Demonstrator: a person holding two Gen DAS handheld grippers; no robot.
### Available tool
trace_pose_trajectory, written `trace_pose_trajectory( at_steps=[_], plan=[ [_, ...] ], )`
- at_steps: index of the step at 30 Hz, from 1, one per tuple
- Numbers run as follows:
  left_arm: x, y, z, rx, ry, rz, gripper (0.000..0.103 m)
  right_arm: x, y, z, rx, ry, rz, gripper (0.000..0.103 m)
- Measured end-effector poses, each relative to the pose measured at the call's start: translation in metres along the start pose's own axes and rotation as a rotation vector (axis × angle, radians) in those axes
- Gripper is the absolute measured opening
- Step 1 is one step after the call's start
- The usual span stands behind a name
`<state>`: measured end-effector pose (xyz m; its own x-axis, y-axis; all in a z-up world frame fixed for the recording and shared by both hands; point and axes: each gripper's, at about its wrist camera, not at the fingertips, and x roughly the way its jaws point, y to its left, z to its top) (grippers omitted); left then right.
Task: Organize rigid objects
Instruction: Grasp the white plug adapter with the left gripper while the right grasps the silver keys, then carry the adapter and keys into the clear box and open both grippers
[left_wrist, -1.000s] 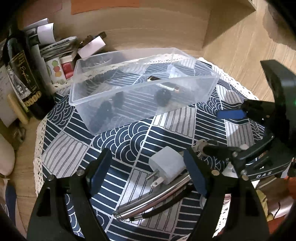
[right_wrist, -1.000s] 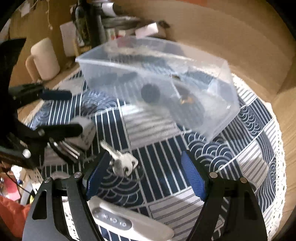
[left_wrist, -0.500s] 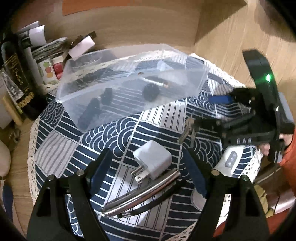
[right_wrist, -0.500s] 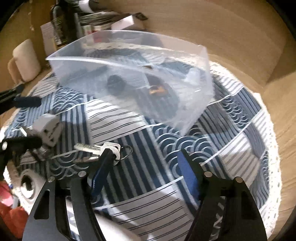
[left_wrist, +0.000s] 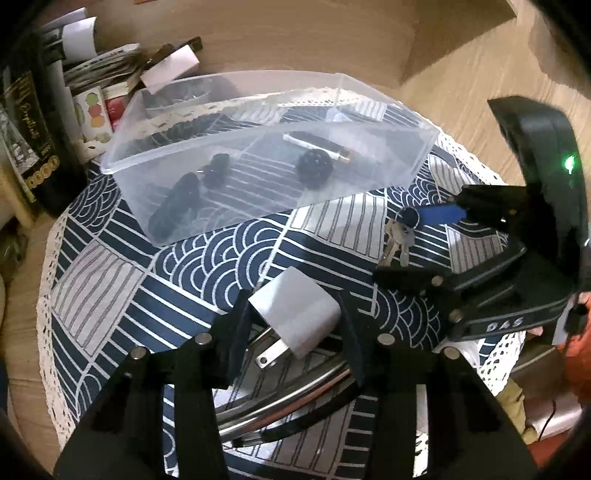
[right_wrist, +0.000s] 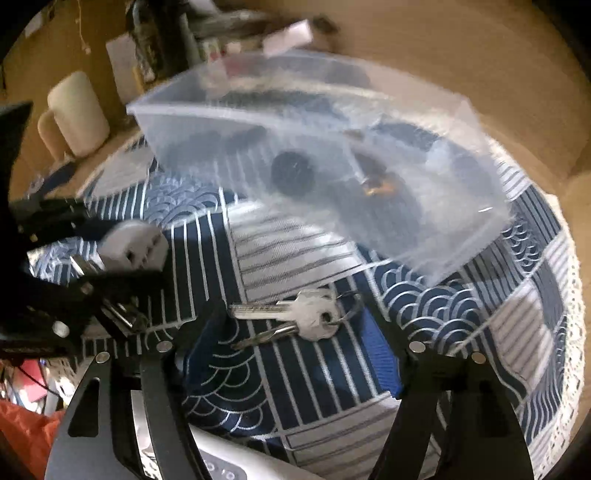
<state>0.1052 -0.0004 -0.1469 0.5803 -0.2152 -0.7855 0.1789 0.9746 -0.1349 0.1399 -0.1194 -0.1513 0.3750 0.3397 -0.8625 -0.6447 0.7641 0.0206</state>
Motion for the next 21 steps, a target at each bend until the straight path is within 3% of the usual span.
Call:
trace_pose_trajectory(
  at_steps=[4,7,14,21],
  plan=[
    [-0.009,0.006,0.003,0.000,-0.026,0.007,0.036,0.001,-0.001,0.002,-0.018,-0.009,0.003,0.068],
    [-0.013,0.007,0.006,-0.003,-0.041,0.007,0.030,-0.001,-0.002,0.002,-0.016,-0.024,-0.010,0.059],
    [-0.015,0.005,0.009,0.004,-0.052,0.012,0.030,-0.007,-0.001,0.002,0.003,-0.066,-0.059,0.058],
    [-0.035,0.003,0.019,0.017,-0.128,0.034,0.030,-0.048,-0.006,0.008,0.033,-0.186,-0.087,0.058]
  ],
)
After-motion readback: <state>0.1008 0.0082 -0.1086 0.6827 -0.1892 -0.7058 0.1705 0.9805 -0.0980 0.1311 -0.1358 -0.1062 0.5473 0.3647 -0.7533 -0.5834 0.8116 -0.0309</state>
